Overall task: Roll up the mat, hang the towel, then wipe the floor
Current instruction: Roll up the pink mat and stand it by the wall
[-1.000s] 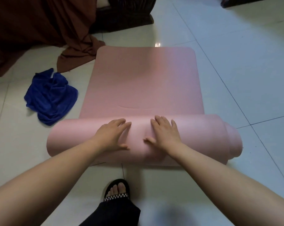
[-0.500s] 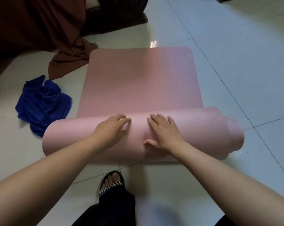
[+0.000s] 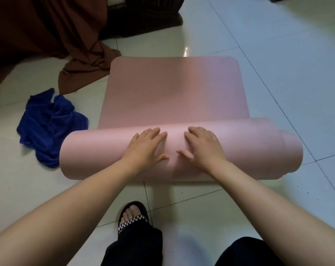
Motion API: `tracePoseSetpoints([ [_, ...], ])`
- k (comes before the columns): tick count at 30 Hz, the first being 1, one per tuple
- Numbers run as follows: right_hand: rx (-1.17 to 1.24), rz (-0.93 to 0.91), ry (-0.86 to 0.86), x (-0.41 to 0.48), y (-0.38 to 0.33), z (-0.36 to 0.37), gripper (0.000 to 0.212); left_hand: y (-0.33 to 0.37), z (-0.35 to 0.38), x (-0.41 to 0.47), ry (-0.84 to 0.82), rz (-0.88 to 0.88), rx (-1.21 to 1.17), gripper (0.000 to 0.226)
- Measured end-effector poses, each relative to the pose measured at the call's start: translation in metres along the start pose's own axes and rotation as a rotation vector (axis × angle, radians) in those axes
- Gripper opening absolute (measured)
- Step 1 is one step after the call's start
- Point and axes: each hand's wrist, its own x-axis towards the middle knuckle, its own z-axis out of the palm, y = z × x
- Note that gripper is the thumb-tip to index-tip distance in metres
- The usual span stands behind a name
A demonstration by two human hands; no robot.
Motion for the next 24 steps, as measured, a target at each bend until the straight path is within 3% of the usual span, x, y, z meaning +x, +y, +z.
tracePoseSetpoints([
  [6, -0.026, 0.005, -0.096, 0.016, -0.005, 0.001, 0.084, -0.012, -0.017, 0.032, 0.033, 0.027, -0.107, 0.057],
  [11, -0.004, 0.061, -0.1, 0.043, 0.0, -0.006, 0.076, -0.023, -0.022, 0.051, 0.031, 0.059, -0.116, 0.051],
  [20, 0.047, 0.192, -0.035, 0.092, 0.011, -0.007, 0.064, -0.053, -0.023, 0.073, -0.075, 0.078, -0.097, 0.079],
  [24, 0.074, 0.21, -0.021, 0.114, 0.017, -0.006, 0.062, -0.059, -0.025, 0.085, -0.1, 0.035, -0.08, 0.076],
])
